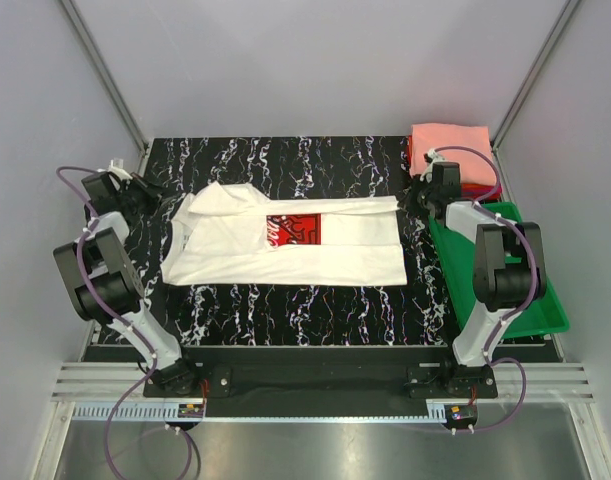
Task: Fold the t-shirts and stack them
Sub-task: Fold the tshirt
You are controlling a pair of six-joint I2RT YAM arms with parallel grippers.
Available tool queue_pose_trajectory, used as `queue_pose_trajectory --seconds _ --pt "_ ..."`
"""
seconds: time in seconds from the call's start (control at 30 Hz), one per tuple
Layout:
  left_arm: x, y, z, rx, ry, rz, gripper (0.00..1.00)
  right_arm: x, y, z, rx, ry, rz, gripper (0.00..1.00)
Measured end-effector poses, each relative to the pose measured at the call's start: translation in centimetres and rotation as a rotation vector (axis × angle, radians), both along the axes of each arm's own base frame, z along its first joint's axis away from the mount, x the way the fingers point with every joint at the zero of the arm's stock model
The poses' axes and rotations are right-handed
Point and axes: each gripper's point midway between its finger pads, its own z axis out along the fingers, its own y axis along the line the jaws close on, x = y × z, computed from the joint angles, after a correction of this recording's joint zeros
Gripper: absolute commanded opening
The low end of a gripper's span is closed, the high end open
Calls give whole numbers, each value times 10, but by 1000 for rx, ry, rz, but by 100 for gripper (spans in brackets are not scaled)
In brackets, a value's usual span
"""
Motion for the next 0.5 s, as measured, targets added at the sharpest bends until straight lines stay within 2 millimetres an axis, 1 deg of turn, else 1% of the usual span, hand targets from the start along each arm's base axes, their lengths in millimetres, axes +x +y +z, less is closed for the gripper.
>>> queue_pose_trajectory --seconds 0.1,0.3,0.33,0.4,0.43,0.5 --pt "-9 0 -5 -2 28 17 0 -6 -1 -4 3 15 -9 0" --pt "-26 -2 -28 -32 108 32 0 -22 2 -10 31 44 -16 0" --pt "-27 -2 -30 -33 115 30 7 -24 2 -12 34 50 -18 0" --pt "-27 -4 -31 -22 112 22 14 -28 2 -15 40 63 -25 4" --pt "-27 -5 -31 -17 110 16 20 -29 2 -16 43 68 -28 4" --pt "-26 -10 -32 -1 111 -2 25 -32 2 -19 49 81 -34 4"
